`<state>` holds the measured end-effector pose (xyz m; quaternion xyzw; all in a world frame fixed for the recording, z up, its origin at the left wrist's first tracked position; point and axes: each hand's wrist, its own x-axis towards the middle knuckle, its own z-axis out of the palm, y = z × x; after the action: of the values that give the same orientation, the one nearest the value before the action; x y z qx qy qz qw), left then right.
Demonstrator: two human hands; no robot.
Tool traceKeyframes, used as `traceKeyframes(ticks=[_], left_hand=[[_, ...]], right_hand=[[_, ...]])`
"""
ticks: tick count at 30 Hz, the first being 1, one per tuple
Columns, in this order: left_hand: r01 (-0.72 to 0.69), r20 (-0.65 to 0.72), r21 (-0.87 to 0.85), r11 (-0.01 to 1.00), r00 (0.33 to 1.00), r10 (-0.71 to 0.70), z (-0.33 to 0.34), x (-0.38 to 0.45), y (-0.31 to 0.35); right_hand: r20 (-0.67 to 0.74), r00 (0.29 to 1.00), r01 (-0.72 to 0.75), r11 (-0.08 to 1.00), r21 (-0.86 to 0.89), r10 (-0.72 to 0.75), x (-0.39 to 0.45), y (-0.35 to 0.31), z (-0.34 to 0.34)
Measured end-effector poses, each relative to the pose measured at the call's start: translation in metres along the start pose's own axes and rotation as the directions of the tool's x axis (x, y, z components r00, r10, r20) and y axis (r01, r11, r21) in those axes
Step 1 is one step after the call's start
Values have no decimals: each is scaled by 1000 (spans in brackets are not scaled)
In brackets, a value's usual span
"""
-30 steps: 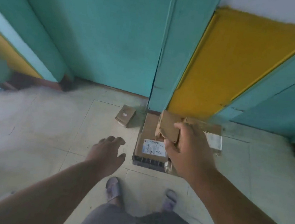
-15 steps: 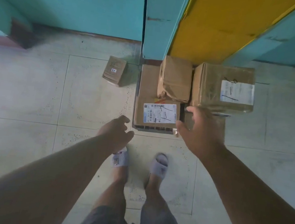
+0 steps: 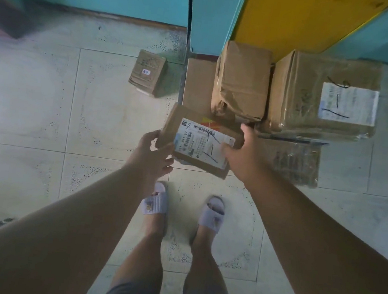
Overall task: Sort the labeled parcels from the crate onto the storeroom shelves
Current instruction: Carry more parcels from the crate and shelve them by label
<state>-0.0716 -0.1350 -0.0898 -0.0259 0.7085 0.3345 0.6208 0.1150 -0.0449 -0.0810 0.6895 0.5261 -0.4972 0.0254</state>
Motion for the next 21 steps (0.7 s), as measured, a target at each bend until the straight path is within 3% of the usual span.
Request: traceKeyframes(ticks=[6,13,17,21], left_hand=[[-140,-92,-1,990,986,140,-6,-29,26],[-334,12,143,932,942,336,0,-132,72],[-419,98,160,894,908,408,8,-215,94],[-493,302,140,859,847,437,30,-287,111]], right_hand=[[77,994,82,997,8,-82,-42,-6,-8],[271,956,6,931,365,-112,-133,-31,-64],[154,958,138,861,490,-241,-211,-50,-121],[-57,946,302,810,503,-318,-289,-52,-169]])
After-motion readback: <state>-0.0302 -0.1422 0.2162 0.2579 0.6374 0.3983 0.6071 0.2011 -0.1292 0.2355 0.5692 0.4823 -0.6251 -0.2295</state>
